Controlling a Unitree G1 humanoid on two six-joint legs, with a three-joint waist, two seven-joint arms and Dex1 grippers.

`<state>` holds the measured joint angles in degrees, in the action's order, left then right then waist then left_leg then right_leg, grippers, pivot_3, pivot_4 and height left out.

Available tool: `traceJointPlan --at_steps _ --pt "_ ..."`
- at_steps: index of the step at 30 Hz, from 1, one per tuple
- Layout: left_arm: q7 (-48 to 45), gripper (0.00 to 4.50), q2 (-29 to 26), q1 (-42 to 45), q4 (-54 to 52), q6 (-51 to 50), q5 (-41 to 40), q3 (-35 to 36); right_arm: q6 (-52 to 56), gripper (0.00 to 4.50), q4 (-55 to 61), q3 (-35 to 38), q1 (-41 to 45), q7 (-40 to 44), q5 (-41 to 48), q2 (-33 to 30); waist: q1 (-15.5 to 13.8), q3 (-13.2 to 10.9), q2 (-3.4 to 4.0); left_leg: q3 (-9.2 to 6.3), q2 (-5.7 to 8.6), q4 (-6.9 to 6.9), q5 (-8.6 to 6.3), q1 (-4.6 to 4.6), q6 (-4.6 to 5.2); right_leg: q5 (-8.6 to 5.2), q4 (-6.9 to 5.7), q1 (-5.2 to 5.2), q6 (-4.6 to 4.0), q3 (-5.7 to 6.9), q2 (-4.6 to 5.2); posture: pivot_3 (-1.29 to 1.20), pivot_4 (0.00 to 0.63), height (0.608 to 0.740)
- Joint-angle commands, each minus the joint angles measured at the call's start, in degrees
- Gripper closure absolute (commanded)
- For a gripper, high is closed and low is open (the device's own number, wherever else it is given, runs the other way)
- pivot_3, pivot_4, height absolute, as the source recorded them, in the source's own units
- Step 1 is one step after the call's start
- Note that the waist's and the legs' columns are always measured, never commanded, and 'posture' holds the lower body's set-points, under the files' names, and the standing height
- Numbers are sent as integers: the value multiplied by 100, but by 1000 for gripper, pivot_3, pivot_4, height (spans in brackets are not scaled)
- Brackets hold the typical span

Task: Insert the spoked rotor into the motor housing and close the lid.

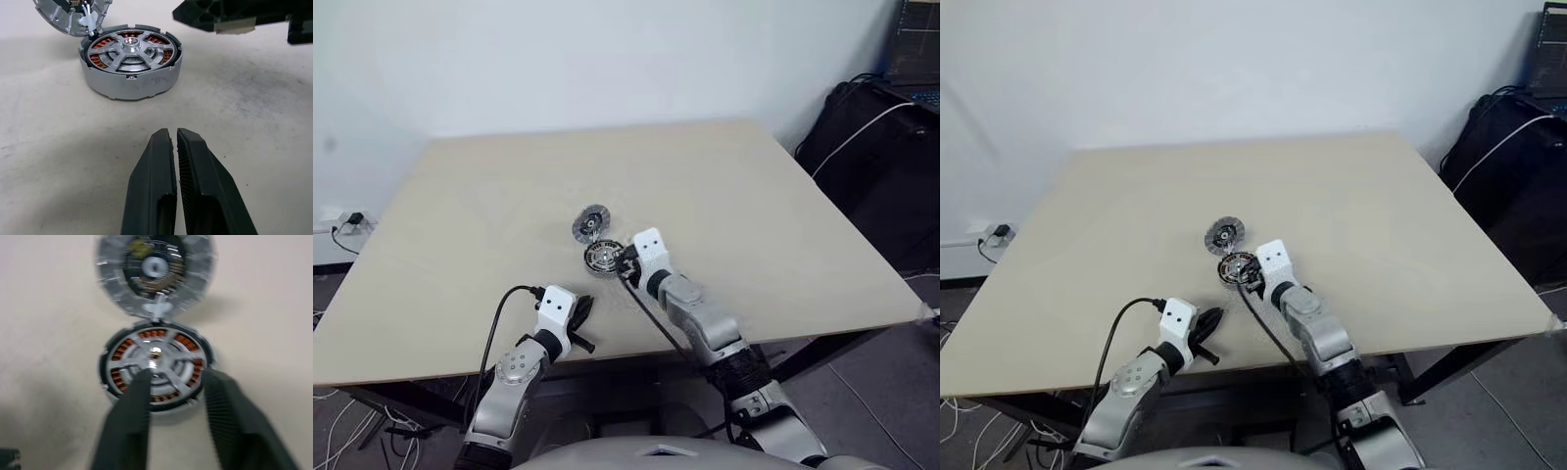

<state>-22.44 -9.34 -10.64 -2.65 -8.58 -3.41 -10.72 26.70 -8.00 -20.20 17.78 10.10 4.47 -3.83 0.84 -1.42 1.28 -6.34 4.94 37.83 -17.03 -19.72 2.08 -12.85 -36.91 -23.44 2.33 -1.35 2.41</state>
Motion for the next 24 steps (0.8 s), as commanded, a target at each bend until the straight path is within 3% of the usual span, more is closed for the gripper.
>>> traceJointPlan --at_steps 1,3,17,24 --pt "32 4205 -14 42 -96 87 -8 35 -327 4113 -41 -164 313 45 -375 75 -13 -1 -3 0 0 1 0 1 0 0 0 0 1 0 -1 0 0 740" --pt "39 4205 -10 38 -95 94 -5 35 -439 4478 -284 -223 498 39 -540 140 -18 0 -8 -1 0 2 2 2 -2 1 0 1 0 1 -1 0 0 740" --pt "190 4205 60 -69 -138 173 -25 49 -838 4478 -3051 82 1837 309 -870 610 -13 0 -12 -4 2 -6 5 5 -8 16 -3 -2 -27 0 -11 0 0 740" --pt "232 4205 95 -80 -121 202 -39 49 -696 4478 -2914 -51 2072 1002 -1079 301 -9 6 -8 -5 2 -5 6 10 -9 18 -6 2 -29 1 -11 0 0 740"
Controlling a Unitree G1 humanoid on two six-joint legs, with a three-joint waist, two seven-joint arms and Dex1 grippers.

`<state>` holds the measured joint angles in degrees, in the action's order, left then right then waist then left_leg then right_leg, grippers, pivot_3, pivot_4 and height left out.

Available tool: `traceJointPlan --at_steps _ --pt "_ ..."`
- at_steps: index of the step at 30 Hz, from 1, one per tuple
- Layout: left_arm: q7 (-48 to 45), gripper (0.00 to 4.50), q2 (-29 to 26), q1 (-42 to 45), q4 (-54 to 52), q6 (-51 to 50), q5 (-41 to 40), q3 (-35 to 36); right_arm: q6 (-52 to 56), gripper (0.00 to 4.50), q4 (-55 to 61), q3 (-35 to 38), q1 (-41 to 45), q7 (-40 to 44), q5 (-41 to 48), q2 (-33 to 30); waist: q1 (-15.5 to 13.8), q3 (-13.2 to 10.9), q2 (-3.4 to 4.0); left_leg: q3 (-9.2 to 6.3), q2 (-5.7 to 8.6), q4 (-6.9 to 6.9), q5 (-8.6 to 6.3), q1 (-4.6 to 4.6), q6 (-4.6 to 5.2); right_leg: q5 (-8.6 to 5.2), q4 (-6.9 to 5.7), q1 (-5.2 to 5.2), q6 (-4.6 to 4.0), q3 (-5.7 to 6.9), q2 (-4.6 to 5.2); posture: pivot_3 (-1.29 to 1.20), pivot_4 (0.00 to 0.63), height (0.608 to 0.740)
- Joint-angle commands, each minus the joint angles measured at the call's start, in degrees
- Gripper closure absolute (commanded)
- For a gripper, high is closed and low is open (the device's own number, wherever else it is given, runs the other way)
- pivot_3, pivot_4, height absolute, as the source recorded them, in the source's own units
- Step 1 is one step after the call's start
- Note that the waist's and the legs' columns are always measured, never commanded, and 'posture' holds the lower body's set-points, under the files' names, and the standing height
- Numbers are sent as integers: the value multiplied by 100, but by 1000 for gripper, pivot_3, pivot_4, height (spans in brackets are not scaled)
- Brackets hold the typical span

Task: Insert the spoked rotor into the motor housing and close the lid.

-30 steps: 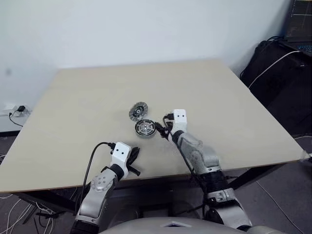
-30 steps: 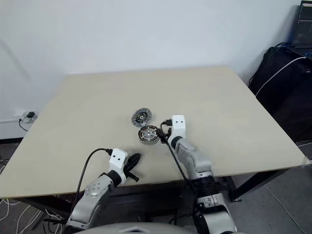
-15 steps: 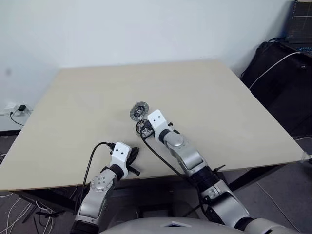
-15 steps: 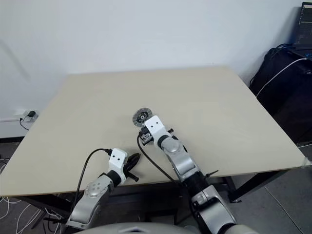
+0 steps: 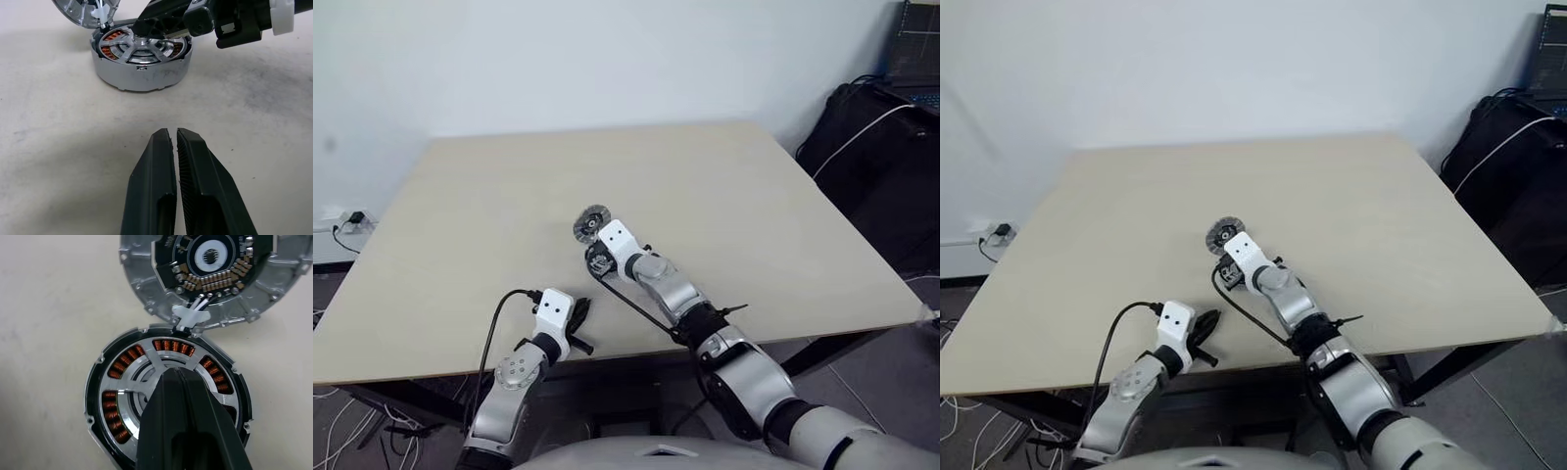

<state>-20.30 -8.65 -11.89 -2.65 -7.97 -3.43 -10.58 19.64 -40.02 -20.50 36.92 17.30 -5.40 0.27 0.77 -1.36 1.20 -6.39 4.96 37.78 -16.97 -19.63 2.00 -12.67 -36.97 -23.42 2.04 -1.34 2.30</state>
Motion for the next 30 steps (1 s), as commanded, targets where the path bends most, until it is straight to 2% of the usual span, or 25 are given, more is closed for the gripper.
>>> traceJointPlan --at_steps 1,4,5,7,12,19,30 --pt "19 4205 31 51 -113 143 -39 34 5 4478 447 -56 187 489 -100 -195 -1 0 0 0 0 0 0 0 0 0 0 0 0 1 0 0 0 740" --pt "12 4205 47 84 -69 156 -43 17 85 4478 1084 -332 363 1436 -195 -661 2 -2 1 0 0 1 0 -4 0 0 0 -3 0 1 0 0 0 740" --pt "9 4205 56 98 -51 160 -42 11 120 4307 1216 -437 423 1685 -252 -805 4 -2 1 1 0 2 -1 -5 1 0 1 -4 0 2 1 0 0 740" --pt "3 4205 71 119 -22 169 -38 4 174 3911 1422 -689 552 2143 -417 -1083 7 -1 0 1 0 2 -1 -5 1 0 1 -5 0 5 2 0 0 740" --pt "10 4205 127 191 79 198 -18 -24 31 2349 1407 -1353 927 3010 -972 -1585 -5 0 -1 0 -2 2 -1 -4 0 0 1 -3 0 10 3 0 0 740" --pt "45 4205 170 147 122 281 -20 3 -435 2349 997 -1976 1305 3874 -1487 -1663 -15 -1 -3 1 0 2 -1 -6 1 0 2 -5 0 12 8 0 0 740" --pt "153 4205 217 23 92 378 -20 23 -977 2349 221 -2164 1532 4239 -1867 -1394 -19 -1 -3 0 2 2 -1 -6 0 1 1 -6 -3 13 10 0 0 740"
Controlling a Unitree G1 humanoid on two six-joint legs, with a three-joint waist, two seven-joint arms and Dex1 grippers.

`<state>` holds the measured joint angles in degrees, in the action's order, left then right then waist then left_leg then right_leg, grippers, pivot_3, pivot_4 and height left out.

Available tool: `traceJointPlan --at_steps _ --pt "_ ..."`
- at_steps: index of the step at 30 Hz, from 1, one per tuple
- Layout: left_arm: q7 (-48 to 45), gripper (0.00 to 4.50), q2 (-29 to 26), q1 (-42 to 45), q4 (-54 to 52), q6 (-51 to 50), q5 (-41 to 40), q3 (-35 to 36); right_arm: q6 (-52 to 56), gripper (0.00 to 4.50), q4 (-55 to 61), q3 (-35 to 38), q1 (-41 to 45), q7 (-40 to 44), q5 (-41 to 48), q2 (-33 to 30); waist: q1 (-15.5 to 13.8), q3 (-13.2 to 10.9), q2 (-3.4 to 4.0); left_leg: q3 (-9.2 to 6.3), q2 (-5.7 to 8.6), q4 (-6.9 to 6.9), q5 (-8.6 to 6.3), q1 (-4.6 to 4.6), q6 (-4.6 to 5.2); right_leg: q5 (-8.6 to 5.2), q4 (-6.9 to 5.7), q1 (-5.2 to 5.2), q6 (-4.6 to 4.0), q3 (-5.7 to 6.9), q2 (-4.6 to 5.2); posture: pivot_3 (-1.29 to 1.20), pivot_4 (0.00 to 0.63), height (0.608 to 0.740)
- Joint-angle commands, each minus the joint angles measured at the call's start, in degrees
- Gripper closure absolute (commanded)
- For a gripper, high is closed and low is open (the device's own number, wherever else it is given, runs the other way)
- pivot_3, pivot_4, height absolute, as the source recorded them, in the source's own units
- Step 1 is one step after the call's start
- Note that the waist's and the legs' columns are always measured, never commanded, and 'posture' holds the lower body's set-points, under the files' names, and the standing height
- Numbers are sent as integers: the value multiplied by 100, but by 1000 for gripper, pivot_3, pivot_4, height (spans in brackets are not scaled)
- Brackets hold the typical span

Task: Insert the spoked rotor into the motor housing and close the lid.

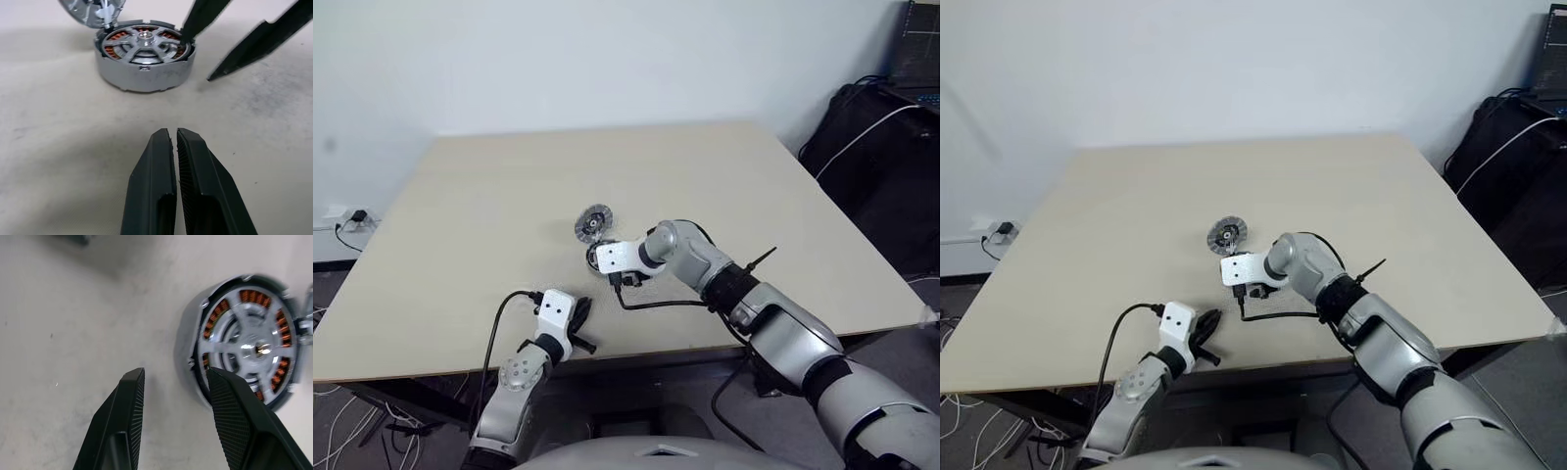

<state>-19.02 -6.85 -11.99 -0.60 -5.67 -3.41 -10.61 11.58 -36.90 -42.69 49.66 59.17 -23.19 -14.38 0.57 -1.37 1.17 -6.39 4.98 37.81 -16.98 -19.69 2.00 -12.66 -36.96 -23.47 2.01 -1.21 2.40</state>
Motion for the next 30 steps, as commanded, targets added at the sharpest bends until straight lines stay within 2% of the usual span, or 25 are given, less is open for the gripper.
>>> traceJointPlan --at_steps 1,16,19,23,30 --pt "32 4205 39 27 -113 153 -23 23 -204 2349 -174 61 284 52 -114 98 1 0 0 0 0 0 0 0 0 0 0 -1 0 0 0 0 0 740" --pt "70 4205 83 -40 -115 225 -43 48 -586 2349 -1253 179 613 -110 -329 496 6 1 1 -1 0 -1 2 1 -5 3 -4 -2 -5 -1 -2 0 0 740" --pt "74 4205 80 -37 -109 226 -42 56 -649 2951 -1486 190 652 -255 -388 581 12 2 3 0 -1 -1 2 3 -5 4 -6 -2 -6 -1 -2 0 0 740" --pt "77 4205 79 -33 -99 231 -40 57 -725 4269 -1634 232 679 -341 -411 634 11 2 3 -2 -1 -1 4 6 -9 4 -9 -1 -8 1 -4 0 0 740" --pt "74 4205 79 -27 -102 226 -48 62 -767 4378 -1756 316 676 -430 -419 658 12 3 2 -4 -2 1 11 7 -16 10 -13 -1 -16 2 -6 0 0 740"
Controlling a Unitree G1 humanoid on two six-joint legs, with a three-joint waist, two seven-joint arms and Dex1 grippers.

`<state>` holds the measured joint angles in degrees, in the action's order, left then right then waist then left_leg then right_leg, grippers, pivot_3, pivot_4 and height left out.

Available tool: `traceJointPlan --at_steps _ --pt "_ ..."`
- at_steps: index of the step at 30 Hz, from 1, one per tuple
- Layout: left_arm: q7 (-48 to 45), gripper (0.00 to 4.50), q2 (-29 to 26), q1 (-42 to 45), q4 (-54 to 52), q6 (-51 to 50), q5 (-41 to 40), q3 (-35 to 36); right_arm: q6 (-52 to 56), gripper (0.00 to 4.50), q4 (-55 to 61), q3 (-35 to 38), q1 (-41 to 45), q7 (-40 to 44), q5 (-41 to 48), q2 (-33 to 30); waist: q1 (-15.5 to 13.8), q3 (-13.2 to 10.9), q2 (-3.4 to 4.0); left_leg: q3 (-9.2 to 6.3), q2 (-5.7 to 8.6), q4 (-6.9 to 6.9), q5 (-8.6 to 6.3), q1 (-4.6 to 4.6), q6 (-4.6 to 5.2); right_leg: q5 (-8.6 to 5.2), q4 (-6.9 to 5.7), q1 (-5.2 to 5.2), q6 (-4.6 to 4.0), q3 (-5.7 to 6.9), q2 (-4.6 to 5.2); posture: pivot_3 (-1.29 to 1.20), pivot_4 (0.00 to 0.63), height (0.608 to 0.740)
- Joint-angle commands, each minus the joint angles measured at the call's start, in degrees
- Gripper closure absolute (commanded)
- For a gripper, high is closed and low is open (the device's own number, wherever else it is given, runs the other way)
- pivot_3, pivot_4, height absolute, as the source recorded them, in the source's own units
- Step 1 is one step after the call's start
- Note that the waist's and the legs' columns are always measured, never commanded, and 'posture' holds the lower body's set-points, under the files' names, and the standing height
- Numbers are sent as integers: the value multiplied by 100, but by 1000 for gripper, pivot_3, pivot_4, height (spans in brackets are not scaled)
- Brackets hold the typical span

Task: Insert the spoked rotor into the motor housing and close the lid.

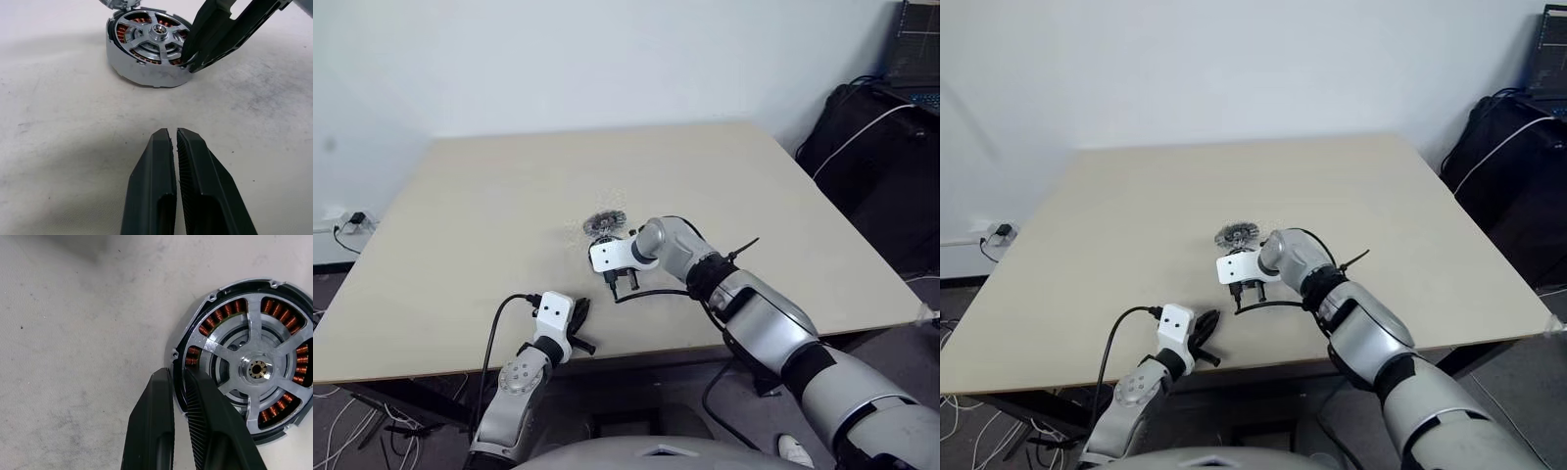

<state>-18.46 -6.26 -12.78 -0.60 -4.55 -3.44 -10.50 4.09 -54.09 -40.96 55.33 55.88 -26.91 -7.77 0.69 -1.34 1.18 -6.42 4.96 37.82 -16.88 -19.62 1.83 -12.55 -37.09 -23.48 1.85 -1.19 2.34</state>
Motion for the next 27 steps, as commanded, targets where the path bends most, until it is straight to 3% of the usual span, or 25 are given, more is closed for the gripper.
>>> traceJointPlan --at_steps 1,9,17,27 --pt "15 4205 20 55 -101 112 -46 49 -6 4378 -36 168 100 -114 -37 -6 0 0 0 -1 0 0 1 0 -1 0 -2 -1 -1 0 0 0 0 740" --pt "-2 4205 34 66 -83 108 -52 29 270 4378 751 713 -304 271 478 -218 -9 0 0 -4 0 0 4 -2 -3 1 -5 -1 -2 3 1 0 0 740" --pt "-47 4205 76 108 8 109 -50 -17 1152 4378 3200 967 -1348 1058 848 -1083 -39 -1 -2 -13 2 -1 0 -28 1 1 2 -5 -1 2 7 0 0 740" --pt "-119 4205 93 154 89 96 -58 -86 2362 4378 5666 1076 -2639 1183 1086 -1889 -147 -9 -15 -11 -2 8 -3 -34 7 -1 13 5 2 14 10 0 0 740"
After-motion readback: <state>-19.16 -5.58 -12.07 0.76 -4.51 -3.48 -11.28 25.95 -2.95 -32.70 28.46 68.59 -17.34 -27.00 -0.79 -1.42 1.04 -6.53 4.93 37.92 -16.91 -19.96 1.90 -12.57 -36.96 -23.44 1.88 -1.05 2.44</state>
